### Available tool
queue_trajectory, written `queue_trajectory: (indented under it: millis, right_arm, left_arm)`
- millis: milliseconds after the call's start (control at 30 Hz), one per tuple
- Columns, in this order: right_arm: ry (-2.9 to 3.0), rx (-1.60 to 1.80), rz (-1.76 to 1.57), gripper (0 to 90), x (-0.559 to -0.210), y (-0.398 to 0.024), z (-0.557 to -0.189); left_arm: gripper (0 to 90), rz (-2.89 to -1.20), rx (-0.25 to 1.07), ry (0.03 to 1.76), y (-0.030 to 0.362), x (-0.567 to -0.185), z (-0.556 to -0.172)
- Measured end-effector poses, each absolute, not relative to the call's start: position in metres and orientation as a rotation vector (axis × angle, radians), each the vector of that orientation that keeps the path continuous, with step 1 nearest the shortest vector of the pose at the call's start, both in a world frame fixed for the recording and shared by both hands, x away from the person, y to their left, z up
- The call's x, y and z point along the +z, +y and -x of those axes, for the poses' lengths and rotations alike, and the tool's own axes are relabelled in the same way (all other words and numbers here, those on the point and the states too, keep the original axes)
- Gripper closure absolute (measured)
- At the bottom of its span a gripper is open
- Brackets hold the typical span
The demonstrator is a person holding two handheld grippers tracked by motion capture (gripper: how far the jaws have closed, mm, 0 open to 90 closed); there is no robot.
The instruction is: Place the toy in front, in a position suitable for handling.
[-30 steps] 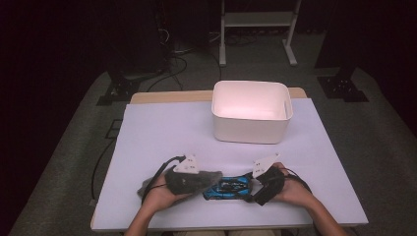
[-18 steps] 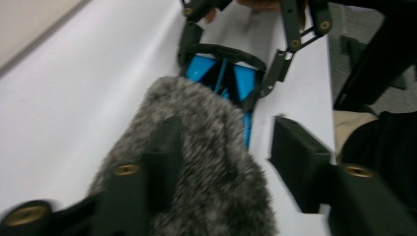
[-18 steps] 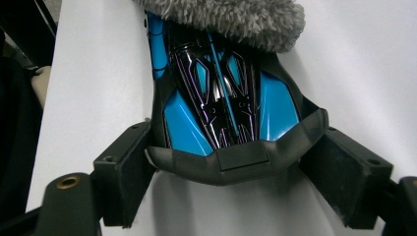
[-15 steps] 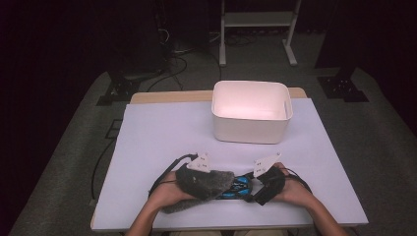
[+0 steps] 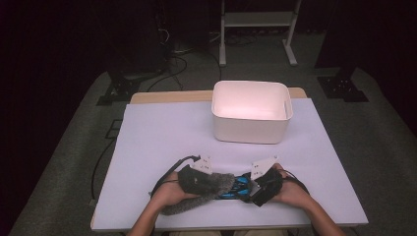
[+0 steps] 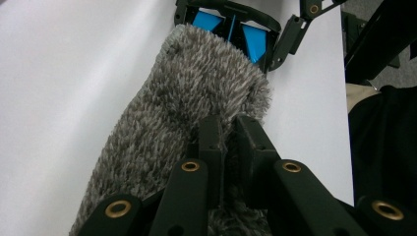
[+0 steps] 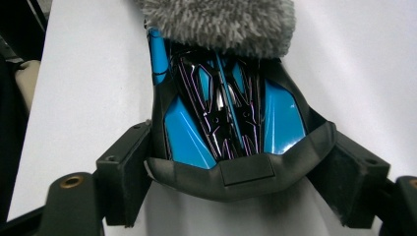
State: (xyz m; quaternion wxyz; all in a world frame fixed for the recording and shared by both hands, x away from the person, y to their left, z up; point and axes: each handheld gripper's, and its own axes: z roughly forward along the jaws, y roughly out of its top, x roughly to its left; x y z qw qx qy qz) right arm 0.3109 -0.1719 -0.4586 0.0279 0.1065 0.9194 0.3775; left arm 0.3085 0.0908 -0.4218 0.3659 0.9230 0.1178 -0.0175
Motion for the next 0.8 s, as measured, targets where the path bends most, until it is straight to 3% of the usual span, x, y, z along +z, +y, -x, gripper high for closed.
queue_trajectory:
  millis: [500, 800]
  right_arm:
    - [2.827, 1.161, -0.34, 22.7, -0.459, -0.17, -0.309]
    - [2.823, 1.165, -0.334, 22.6, -0.46, -0.17, -0.309]
  left_arm:
    - [81.4, -2.403, 0.013, 0.401, 0.135, -0.429, -0.309]
    - [81.4, -2.385, -0.009, 0.305, 0.109, -0.421, -0.306]
